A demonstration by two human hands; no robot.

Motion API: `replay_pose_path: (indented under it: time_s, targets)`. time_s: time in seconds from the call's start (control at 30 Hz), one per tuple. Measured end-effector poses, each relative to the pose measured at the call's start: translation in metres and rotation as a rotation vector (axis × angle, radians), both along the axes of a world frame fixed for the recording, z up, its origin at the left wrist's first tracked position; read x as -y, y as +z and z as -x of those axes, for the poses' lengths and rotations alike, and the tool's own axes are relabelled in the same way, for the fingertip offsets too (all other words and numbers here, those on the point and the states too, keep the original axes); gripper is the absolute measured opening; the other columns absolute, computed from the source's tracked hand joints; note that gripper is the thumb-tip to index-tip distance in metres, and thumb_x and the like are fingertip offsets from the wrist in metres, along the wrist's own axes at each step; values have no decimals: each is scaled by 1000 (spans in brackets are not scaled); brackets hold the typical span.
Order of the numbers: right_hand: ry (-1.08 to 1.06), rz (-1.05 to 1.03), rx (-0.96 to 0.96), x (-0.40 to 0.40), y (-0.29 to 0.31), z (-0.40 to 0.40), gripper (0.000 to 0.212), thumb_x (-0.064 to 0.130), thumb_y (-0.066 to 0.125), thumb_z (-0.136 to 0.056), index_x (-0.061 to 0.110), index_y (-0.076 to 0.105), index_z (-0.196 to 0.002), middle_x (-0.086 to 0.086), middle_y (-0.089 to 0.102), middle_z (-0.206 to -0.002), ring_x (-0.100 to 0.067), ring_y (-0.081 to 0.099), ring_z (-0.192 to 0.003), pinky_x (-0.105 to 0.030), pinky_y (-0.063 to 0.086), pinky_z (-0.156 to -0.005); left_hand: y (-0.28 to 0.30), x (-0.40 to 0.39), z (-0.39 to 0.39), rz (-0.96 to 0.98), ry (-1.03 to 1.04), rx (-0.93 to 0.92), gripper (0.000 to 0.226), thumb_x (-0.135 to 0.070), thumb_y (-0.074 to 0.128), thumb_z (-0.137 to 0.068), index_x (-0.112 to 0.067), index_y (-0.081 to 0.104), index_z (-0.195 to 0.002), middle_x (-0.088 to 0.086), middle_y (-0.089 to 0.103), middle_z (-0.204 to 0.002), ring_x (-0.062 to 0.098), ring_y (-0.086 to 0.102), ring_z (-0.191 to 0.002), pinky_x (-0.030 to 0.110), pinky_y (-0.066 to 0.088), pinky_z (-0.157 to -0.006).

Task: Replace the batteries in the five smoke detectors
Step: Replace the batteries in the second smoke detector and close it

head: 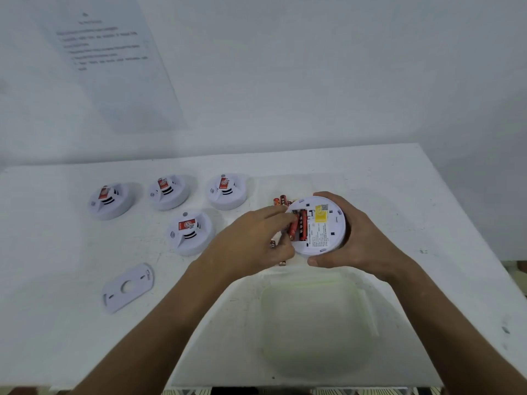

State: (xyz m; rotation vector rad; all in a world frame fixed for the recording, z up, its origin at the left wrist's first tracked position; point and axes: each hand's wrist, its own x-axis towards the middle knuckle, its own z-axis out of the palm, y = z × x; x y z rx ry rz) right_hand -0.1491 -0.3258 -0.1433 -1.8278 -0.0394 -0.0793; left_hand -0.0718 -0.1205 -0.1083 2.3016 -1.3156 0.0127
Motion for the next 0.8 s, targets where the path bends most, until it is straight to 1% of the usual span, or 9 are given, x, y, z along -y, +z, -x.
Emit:
replay_pose_path:
  time_s: [0.07,0.13,0.2,0.3,0.4,0.53,0.63,0.73,0.8]
  targets:
    - [-17,-1,16,4,-1,1,92,4,91,-55,25,50,-134,7,65,-124,-16,62,-117,-30,56,-91,-5,4,1,77,14,-109,28,-24,60,-84,-9,71,-104,6,65,-108,12,58,-89,26,49,-67]
    - [-22,4,24,8,0,1,92,2,91,-55,25,50,-134,8,64,-124,-16,61,-117,-30,56,-90,-3,7,-2,106,102,-233,37,-36,75,-79,-19,71,-111,-4,61,-115,5,59,-94,21,53,-70]
    - [-24,12,29,12,0,0,93,1,92,-55,24,49,-135,8,64,-124,-16,61,-117,-31,57,-90,-1,11,-7,103,188,-297,41,-43,79,-73,-23,72,-108,-8,62,-102,2,61,-84,17,53,-68]
    - [-53,28,57,16,0,-2,93,-6,92,-56,30,50,-130,12,64,-121,-9,61,-114,-24,55,-89,4,18,-5,128,208,-287,21,-33,75,-81,-19,74,-97,-12,66,-80,1,61,-76,15,51,-66]
    - [-69,53,73,21,-2,-1,92,-6,92,-56,31,50,-129,14,63,-122,-6,61,-114,-18,53,-88,5,20,-2,216,291,-311,11,-22,68,-86,-20,75,-94,-12,69,-74,1,64,-70,15,52,-67]
    - [-110,49,60,32,-5,6,96,-6,92,-57,21,47,-137,14,63,-125,-2,60,-115,-15,52,-87,7,13,-8,401,468,-545,8,-12,71,-81,-18,73,-86,-8,71,-69,5,65,-63,18,53,-59]
    - [-130,39,40,40,-9,12,97,-5,92,-56,21,46,-138,12,63,-125,-3,59,-115,-15,52,-86,3,9,-10,186,378,-546,10,-14,67,-86,-24,70,-85,-17,72,-76,-5,60,-61,10,43,-54]
    - [-129,53,13,42,-12,14,96,-4,93,-56,22,47,-136,15,63,-122,-2,60,-114,-14,52,-85,-11,11,-13,-99,299,-401,13,-32,64,-90,-43,68,-85,-6,57,-98,2,50,-86,19,40,-74]
    - [-127,54,10,42,-14,14,97,-4,92,-56,22,46,-137,13,63,-124,-4,59,-115,-15,53,-85,-20,14,-15,-249,316,-307,14,-40,60,-91,-39,69,-101,-2,42,-106,11,37,-104,25,34,-89]
